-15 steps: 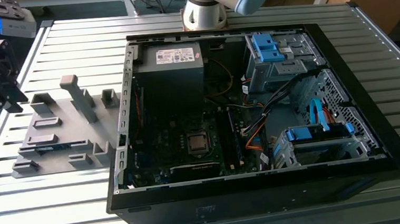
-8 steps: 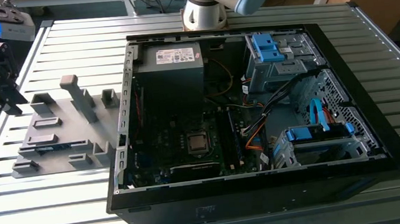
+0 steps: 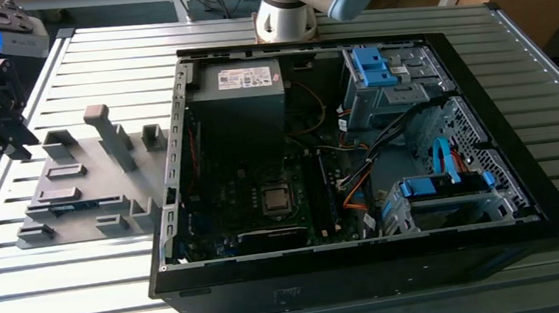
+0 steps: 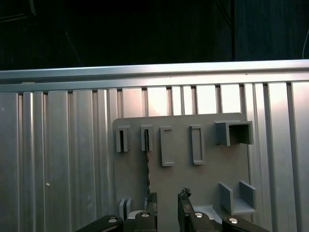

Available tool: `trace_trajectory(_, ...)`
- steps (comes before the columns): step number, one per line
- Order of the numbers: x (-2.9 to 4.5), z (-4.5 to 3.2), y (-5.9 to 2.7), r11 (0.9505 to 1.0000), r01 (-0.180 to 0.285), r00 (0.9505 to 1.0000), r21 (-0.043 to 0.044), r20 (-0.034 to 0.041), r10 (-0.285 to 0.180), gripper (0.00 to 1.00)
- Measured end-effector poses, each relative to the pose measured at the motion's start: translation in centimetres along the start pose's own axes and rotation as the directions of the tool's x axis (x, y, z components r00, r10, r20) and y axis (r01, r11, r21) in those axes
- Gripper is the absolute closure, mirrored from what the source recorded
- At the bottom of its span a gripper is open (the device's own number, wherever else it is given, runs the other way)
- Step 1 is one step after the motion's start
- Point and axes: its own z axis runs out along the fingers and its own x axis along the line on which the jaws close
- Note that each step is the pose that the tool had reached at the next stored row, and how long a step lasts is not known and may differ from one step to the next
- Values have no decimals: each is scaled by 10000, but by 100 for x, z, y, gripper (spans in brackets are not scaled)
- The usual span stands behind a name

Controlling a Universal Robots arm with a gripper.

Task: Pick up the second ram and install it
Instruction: 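Pick up the second ram and move it above second insertion slot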

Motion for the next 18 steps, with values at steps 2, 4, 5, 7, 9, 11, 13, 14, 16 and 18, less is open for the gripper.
trace_trajectory(2,2,4,4,10000,2,10000,1,1,-2,69)
trace_trajectory(4,1,13,10,10000,1,10000,-1,0,-1,69)
trace_trajectory(5,2,21,10,10000,1,10000,0,0,-1,69)
trace_trajectory(7,6,36,14,10000,0,10000,-2,-1,0,69)
trace_trajectory(9,12,60,17,10000,-1,10000,-1,0,1,69)
trace_trajectory(11,23,87,21,10000,0,10000,-2,-1,0,69)
trace_trajectory(13,31,114,27,10000,0,10000,0,0,0,69)
trace_trajectory(14,34,126,29,10000,0,10000,1,1,0,69)
trace_trajectory(16,39,150,33,10000,0,10000,-2,-1,0,69)
trace_trajectory(18,43,177,36,10000,0,10000,-1,-1,0,69)
